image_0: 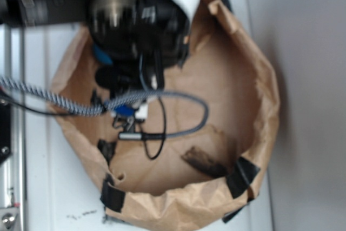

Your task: Grab the blue ball.

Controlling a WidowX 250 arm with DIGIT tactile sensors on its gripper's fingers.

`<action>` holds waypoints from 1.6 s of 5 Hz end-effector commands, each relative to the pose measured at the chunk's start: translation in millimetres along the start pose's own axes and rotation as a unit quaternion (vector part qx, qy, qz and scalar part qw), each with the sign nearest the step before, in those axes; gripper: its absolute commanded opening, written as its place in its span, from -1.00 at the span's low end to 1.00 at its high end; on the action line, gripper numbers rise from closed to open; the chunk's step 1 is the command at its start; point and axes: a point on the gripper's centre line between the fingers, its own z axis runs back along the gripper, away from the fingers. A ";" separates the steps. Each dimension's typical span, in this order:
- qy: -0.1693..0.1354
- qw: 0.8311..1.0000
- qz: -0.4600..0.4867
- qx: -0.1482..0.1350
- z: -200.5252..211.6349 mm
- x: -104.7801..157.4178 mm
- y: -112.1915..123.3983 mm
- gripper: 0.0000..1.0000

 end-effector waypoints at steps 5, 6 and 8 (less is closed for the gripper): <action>0.094 0.991 -0.094 -0.021 -62.3 -31.3 49.3 1.00; 0.093 0.991 -0.098 -0.008 -74.4 -30.6 46.3 1.00; 0.086 0.991 -0.099 0.024 -101.7 -29.5 26.3 1.00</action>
